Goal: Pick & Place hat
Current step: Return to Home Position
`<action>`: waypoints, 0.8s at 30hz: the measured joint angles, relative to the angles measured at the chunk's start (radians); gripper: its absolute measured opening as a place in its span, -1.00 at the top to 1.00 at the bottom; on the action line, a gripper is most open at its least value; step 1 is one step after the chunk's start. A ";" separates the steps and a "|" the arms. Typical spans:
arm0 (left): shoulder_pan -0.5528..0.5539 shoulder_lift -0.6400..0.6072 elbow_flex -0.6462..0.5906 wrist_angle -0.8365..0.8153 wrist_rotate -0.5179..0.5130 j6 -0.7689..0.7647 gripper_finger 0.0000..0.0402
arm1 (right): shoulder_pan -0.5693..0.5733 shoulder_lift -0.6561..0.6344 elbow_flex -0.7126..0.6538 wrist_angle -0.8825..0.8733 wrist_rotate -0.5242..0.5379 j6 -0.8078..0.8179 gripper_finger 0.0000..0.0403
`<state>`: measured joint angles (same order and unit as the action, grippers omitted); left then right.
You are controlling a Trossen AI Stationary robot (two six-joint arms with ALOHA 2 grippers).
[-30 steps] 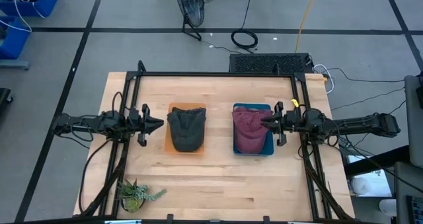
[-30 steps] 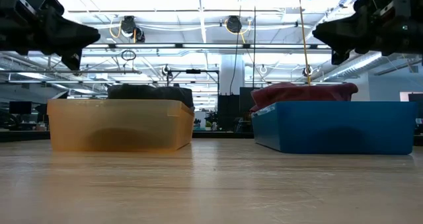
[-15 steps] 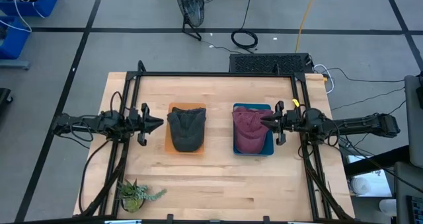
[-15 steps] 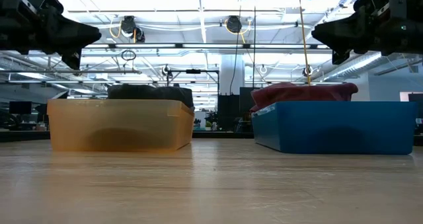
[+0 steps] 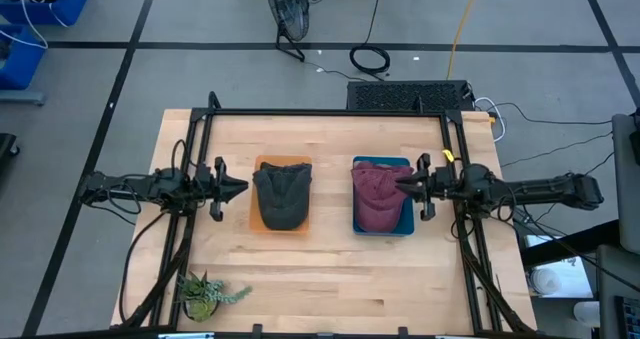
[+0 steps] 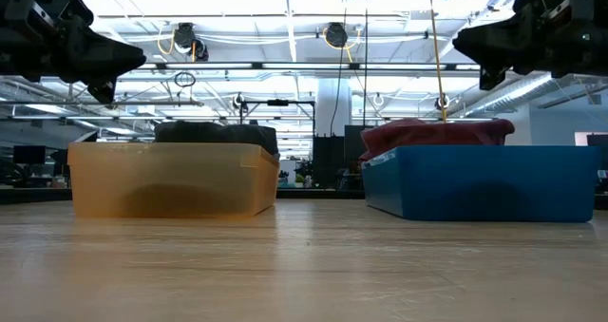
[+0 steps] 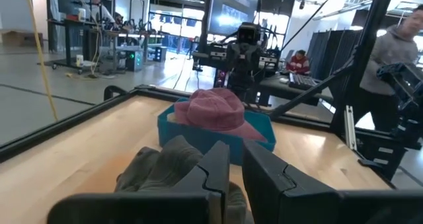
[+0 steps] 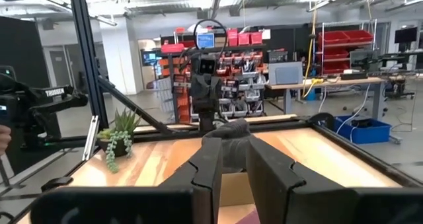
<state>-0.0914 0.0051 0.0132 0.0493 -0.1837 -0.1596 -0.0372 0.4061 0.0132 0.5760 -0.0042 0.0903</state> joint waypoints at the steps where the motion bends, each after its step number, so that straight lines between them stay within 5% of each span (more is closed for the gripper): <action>1: 0.000 0.000 0.000 0.003 0.000 0.000 0.77 | 0.000 -0.015 0.000 -0.010 0.000 0.000 0.71; 24: 0.000 0.000 0.043 -0.064 0.000 -0.031 0.77 | 0.000 -0.392 0.001 -0.325 0.005 -0.005 0.71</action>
<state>-0.0914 0.0051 0.0563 -0.0150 -0.1833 -0.1903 -0.0372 0.0145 0.0139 0.2505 0.0012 0.0853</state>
